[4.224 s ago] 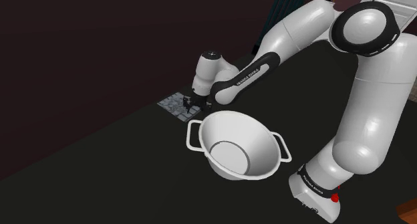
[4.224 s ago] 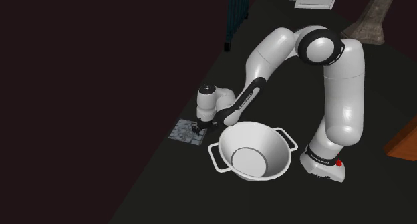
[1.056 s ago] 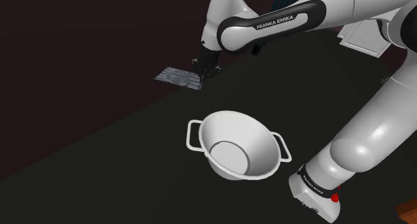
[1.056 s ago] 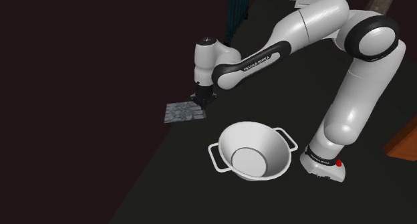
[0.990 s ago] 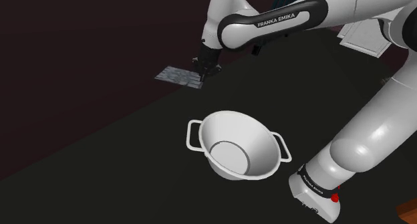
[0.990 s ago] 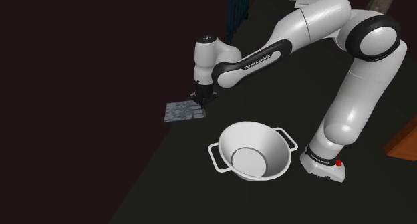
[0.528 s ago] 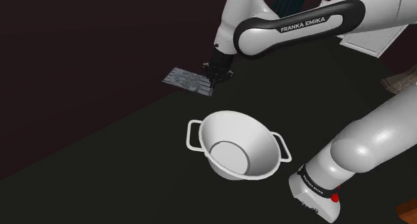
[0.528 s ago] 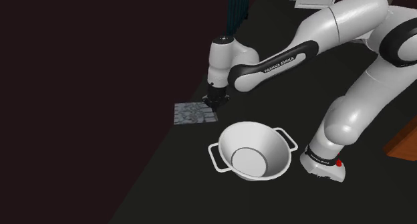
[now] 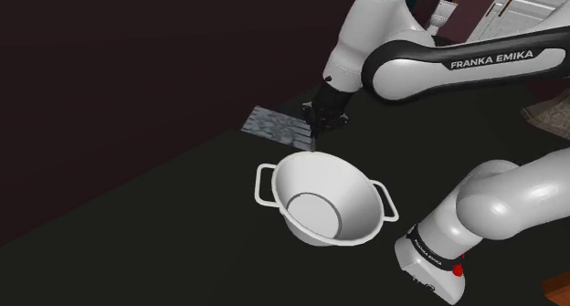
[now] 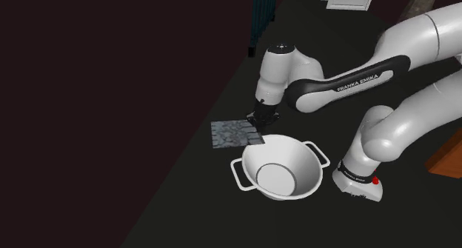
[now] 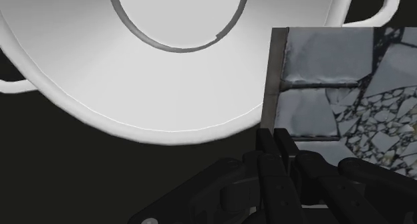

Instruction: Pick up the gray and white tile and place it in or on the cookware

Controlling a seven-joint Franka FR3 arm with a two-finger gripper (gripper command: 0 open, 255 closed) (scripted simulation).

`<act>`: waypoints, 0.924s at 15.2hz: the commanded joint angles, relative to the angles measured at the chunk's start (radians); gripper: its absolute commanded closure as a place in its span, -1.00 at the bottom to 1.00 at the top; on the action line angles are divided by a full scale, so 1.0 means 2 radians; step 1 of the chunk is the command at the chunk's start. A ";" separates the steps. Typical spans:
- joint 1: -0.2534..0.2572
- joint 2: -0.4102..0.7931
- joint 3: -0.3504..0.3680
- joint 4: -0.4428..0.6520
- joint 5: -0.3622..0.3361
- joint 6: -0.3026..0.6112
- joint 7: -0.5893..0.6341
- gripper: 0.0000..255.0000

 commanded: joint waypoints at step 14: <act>0.161 -0.335 0.008 -0.161 0.095 -0.184 0.063 1.00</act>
